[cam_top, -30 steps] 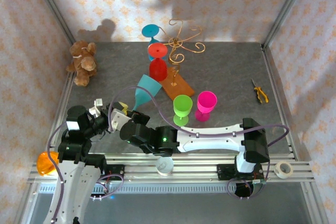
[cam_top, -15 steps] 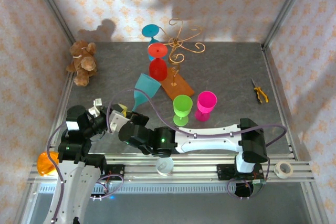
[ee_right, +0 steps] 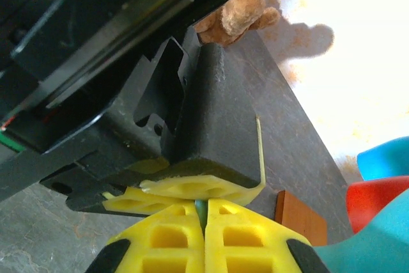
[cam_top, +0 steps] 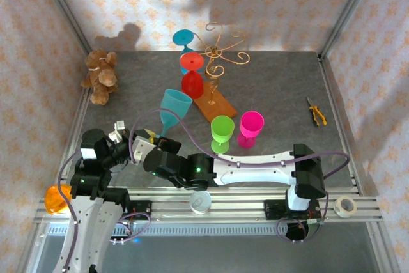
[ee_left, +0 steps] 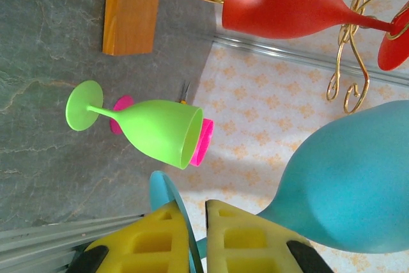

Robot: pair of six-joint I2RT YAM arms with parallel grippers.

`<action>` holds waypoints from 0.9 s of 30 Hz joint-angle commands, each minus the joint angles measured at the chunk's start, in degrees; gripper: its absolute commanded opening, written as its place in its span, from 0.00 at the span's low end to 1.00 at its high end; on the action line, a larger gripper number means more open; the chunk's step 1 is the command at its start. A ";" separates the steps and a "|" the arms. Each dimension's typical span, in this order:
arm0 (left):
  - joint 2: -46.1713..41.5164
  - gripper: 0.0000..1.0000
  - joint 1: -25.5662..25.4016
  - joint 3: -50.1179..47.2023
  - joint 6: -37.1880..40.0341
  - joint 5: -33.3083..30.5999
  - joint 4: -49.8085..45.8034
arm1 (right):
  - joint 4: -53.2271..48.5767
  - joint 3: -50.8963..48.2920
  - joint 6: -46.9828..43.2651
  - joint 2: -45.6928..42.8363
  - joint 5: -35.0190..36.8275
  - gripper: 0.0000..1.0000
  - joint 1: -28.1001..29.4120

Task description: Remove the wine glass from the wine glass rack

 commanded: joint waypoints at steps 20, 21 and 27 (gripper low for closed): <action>-0.70 0.00 -0.03 -0.04 5.49 -0.53 2.78 | -10.78 9.95 7.50 -4.89 -9.98 0.04 0.94; -0.85 0.00 -0.02 -0.11 5.50 -0.55 2.91 | -11.02 10.18 7.72 -4.85 -10.04 0.05 0.94; -1.92 0.00 -0.03 -0.22 5.11 -1.28 4.05 | -12.18 11.04 8.30 -4.68 -10.65 0.08 0.94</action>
